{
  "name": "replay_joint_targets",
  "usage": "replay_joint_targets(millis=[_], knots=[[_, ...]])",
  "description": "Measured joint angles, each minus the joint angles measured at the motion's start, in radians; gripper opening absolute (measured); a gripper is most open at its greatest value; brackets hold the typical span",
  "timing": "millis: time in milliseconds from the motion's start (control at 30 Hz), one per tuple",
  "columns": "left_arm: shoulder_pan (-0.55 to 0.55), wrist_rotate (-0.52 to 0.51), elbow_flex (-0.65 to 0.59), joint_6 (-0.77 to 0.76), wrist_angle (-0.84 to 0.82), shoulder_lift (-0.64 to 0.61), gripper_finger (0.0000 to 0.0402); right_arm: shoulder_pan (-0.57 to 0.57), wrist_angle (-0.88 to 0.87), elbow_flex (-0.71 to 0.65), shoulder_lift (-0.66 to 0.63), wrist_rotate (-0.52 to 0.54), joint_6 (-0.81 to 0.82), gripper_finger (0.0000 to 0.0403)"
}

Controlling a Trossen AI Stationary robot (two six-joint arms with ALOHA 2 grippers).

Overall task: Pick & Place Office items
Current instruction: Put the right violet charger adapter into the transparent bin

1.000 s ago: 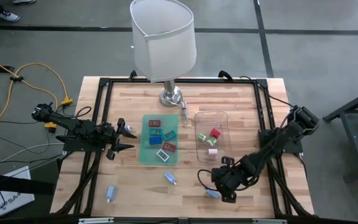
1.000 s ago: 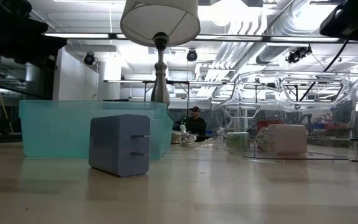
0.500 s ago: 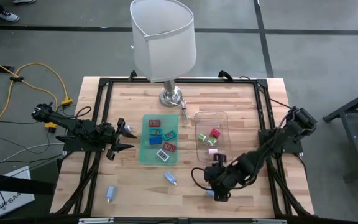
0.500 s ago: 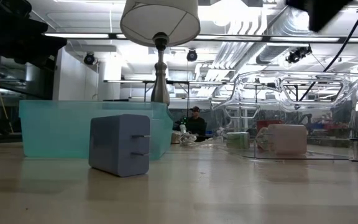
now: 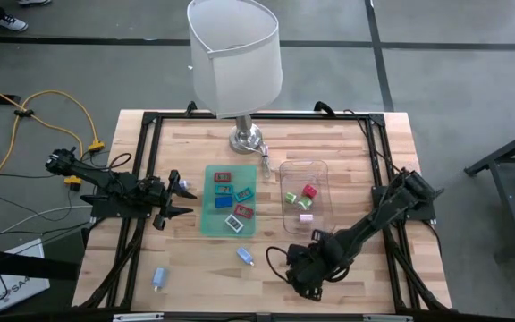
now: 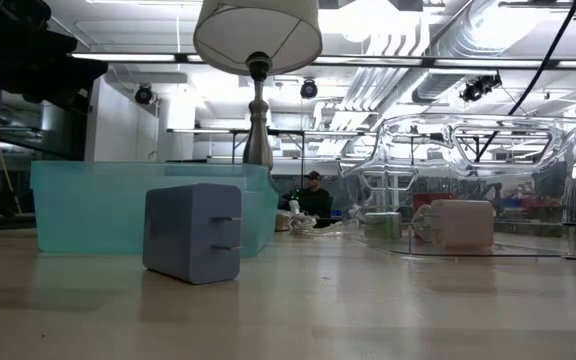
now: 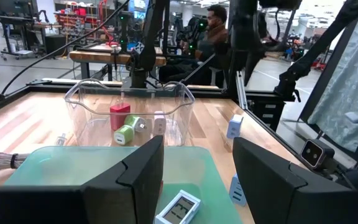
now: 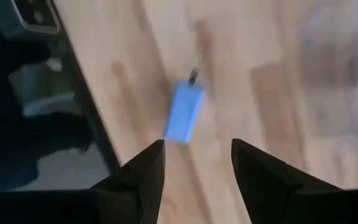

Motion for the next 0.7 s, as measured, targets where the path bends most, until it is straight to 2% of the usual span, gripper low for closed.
replay_joint_targets(millis=[100, 433, 700], knots=[[0.000, 0.000, 0.000, 0.000, 0.000, 0.000, 0.0186, -0.006, 0.014, 0.000, 0.027, -0.071, 0.027, 0.0166], [0.000, 0.000, 0.000, 0.000, 0.000, 0.000, 0.0186, -0.042, 0.032, 0.000, 0.100, -0.091, 0.110, 0.0145], [0.000, 0.000, 0.000, 0.000, 0.000, 0.000, 0.0186, -0.054, 0.030, 0.000, 0.135, -0.087, 0.161, 0.0158]])
